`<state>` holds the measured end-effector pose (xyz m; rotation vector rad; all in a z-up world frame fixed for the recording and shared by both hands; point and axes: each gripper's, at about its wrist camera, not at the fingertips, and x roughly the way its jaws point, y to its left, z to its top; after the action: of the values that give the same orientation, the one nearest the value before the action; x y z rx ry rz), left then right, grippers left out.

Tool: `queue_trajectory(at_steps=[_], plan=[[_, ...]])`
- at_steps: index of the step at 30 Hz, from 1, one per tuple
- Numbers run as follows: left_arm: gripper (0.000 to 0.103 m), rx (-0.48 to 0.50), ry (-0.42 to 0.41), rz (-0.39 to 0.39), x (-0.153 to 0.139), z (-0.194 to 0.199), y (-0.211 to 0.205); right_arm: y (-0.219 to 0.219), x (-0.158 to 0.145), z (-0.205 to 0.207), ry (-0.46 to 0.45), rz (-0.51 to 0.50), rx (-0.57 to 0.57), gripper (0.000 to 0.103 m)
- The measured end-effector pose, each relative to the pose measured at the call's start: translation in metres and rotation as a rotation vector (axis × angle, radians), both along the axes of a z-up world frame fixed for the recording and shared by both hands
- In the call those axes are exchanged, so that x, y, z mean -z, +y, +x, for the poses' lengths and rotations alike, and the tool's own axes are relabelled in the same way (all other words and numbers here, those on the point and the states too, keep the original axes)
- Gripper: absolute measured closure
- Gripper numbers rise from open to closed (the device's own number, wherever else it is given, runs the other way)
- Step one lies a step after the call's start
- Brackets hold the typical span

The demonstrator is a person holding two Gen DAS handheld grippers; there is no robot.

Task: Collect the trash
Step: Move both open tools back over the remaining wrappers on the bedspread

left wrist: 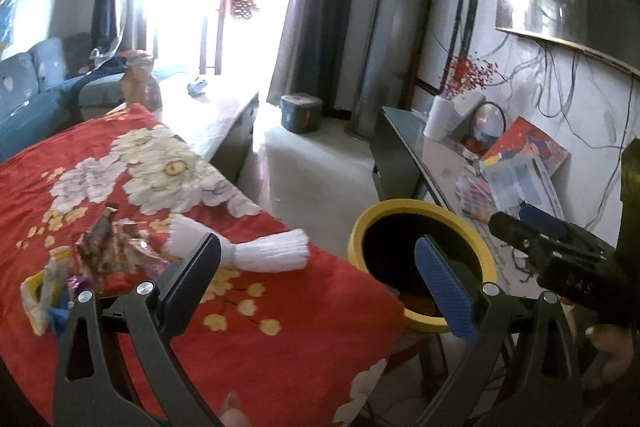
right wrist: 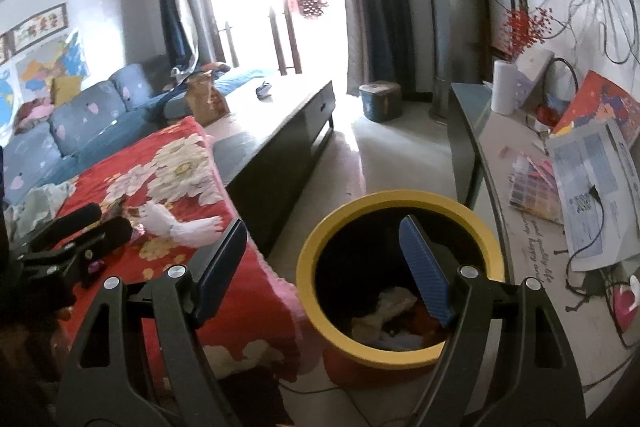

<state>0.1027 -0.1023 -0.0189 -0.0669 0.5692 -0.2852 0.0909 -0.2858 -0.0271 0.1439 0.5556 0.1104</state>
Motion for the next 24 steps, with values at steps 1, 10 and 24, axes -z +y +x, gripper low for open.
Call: queue_trajectory(at_steps=[1,10,24], plan=[[0.008,-0.009,-0.002,-0.001,-0.001,0.000,0.004,0.004,-0.001,-0.001,-0.002,-0.004,-0.010,0.032],[0.008,-0.086,-0.021,-0.012,-0.008,-0.006,0.035,0.043,-0.006,0.000,0.000,-0.037,-0.102,0.032],[0.008,-0.228,-0.046,-0.033,-0.015,-0.013,0.094,0.104,-0.007,-0.004,0.007,-0.074,-0.241,0.032]])
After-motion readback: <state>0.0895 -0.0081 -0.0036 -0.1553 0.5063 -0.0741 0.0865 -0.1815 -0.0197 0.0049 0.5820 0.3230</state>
